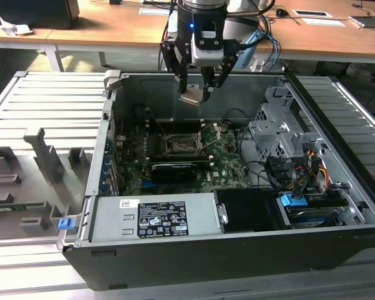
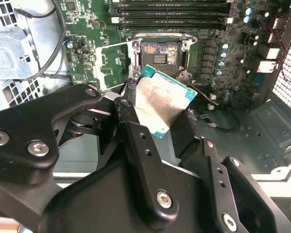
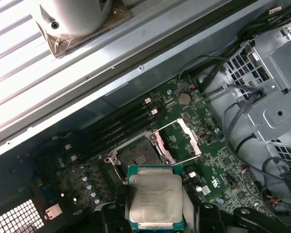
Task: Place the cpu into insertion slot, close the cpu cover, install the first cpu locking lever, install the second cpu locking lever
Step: 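Place the cpu into insertion slot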
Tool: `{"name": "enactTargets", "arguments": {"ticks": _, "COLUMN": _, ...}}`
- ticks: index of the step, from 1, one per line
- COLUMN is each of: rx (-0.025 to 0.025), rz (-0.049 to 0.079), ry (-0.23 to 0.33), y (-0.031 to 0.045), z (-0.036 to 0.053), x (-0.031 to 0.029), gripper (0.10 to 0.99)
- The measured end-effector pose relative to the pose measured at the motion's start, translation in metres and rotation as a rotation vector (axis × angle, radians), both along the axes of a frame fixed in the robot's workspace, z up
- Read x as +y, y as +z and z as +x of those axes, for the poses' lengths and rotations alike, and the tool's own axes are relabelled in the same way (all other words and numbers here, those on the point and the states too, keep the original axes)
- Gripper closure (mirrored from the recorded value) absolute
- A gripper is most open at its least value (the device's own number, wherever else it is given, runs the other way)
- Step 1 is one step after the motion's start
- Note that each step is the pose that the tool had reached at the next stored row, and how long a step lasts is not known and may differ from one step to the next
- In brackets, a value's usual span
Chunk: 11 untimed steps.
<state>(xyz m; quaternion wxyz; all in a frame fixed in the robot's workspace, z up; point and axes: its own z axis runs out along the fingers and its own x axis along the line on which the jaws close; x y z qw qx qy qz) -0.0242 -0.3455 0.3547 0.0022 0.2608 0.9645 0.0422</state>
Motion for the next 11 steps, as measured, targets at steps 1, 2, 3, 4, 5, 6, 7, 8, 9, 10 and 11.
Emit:
{"name": "enactTargets", "arguments": {"ticks": 1, "rx": 0.0000, "rz": 0.000, "ry": -0.003, "y": 0.0000, "z": 0.0000, "x": 0.0000, "gripper": 0.561}}
{"name": "enactTargets", "arguments": {"ticks": 2, "rx": 0.0001, "rz": 0.000, "ry": -0.005, "y": 0.0000, "z": 0.0000, "x": 0.0000, "gripper": 0.561}}
{"name": "enactTargets", "arguments": {"ticks": 3, "rx": 0.0001, "rz": 0.000, "ry": -0.007, "y": -0.0001, "z": 0.0000, "x": 0.0000, "gripper": 0.561}}
{"name": "enactTargets", "arguments": {"ticks": 4, "rx": 0.0001, "rz": 0.000, "ry": -0.010, "y": -0.0001, "z": 0.0000, "x": 0.0000, "gripper": 0.561}}
{"name": "enactTargets", "arguments": {"ticks": 5, "rx": 0.0001, "rz": 0.000, "ry": -0.012, "y": -0.0002, "z": 0.0000, "x": 0.0000, "gripper": 0.561}}
{"name": "enactTargets", "arguments": {"ticks": 6, "rx": 0.0001, "rz": 0.000, "ry": -0.014, "y": -0.0002, "z": 0.0000, "x": 0.0000, "gripper": 0.561}}
{"name": "enactTargets", "arguments": {"ticks": 7, "rx": 0.0000, "rz": 0.000, "ry": -0.018, "y": -0.0003, "z": 0.0000, "x": 0.0000, "gripper": 0.561}}
{"name": "enactTargets", "arguments": {"ticks": 8, "rx": 0.0001, "rz": 0.000, "ry": -0.020, "y": -0.0003, "z": 0.0000, "x": 0.0000, "gripper": 0.561}}
{"name": "enactTargets", "arguments": {"ticks": 9, "rx": 0.0001, "rz": 0.000, "ry": -0.023, "y": -0.0004, "z": 0.0000, "x": 0.0000, "gripper": 0.561}}
{"name": "enactTargets", "arguments": {"ticks": 10, "rx": 0.0001, "rz": 0.000, "ry": -0.025, "y": -0.0004, "z": 0.0000, "x": 0.0000, "gripper": 0.561}}
{"name": "enactTargets", "arguments": {"ticks": 11, "rx": 0.0001, "rz": 0.000, "ry": -0.028, "y": -0.0005, "z": 0.0000, "x": 0.0000, "gripper": 0.561}}
